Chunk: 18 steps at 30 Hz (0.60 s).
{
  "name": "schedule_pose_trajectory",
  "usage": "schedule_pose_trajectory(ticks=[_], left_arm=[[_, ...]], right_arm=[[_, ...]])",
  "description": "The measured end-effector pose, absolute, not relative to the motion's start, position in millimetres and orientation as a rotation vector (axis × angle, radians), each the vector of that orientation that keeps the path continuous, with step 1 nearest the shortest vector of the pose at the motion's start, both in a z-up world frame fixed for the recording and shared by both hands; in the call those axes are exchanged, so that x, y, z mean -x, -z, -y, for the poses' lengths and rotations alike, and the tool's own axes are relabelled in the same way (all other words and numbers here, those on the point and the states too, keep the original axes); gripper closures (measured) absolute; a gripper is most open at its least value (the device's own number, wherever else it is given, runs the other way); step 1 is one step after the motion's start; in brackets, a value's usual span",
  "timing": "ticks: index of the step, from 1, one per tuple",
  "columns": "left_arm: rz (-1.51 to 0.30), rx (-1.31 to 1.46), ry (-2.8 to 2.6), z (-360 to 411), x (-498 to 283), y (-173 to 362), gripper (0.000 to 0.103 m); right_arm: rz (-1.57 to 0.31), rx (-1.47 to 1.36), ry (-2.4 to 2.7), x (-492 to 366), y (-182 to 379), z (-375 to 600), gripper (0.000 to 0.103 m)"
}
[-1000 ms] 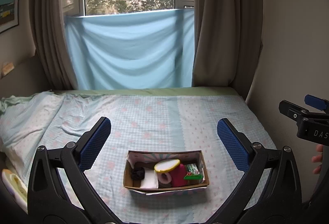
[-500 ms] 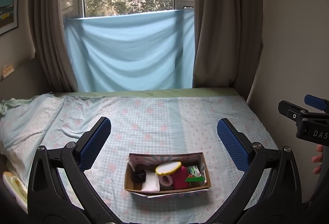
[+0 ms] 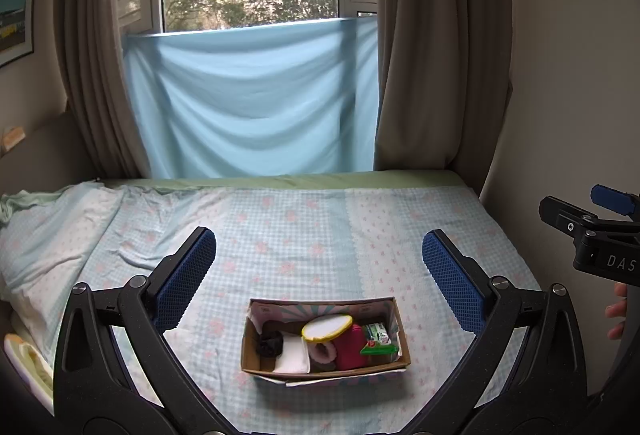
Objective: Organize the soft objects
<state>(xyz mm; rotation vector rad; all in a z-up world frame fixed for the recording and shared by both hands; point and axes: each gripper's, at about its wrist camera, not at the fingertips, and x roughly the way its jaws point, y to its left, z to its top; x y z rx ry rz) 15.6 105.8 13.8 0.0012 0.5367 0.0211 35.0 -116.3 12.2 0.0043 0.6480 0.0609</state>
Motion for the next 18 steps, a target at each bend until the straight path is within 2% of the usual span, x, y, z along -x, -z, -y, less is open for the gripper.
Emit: schedule_pose_trajectory(ticks=[18], left_arm=[[-0.533,-0.004,-0.024,-104.5,-16.4,-10.9,0.000]], right_arm=[[-0.647,-0.003,-0.061,-36.9,-11.2,115.4,0.003]])
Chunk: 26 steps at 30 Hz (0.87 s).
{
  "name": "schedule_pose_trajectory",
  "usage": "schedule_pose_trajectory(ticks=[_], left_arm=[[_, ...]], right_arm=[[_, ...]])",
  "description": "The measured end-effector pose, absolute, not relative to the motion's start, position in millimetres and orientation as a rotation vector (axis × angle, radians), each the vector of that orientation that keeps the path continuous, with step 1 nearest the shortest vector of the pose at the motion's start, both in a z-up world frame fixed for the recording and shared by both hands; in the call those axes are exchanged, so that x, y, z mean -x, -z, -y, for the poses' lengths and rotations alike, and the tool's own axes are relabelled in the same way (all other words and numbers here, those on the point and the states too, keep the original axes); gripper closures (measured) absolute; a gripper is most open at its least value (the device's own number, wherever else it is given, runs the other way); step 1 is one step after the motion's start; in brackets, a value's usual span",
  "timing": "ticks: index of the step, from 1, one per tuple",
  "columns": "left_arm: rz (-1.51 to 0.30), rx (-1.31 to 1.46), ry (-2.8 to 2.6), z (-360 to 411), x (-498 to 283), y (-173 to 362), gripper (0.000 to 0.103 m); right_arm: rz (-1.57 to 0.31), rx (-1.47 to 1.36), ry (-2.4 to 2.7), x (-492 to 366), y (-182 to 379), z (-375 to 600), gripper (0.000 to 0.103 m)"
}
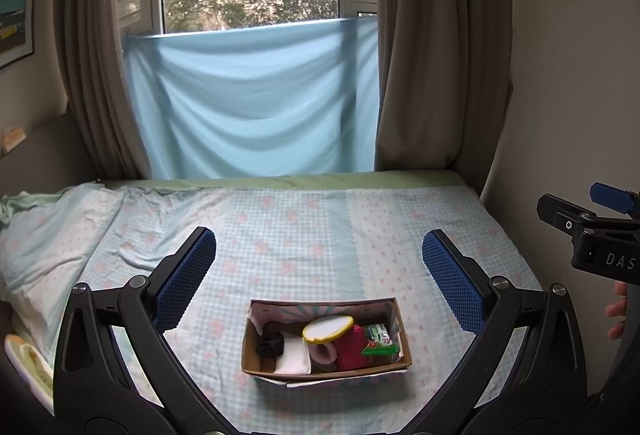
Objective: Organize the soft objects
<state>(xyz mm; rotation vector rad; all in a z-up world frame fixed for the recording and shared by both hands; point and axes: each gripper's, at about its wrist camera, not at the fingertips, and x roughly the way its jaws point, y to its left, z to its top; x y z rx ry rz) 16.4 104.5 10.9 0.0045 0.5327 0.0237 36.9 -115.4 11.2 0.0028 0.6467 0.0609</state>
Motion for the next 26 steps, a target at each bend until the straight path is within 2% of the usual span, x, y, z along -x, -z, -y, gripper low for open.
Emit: schedule_pose_trajectory(ticks=[26], left_arm=[[-0.470,0.004,-0.061,-107.8,-6.4,-14.2,0.000]], right_arm=[[-0.645,-0.003,-0.060,-37.6,-11.4,113.9,0.003]])
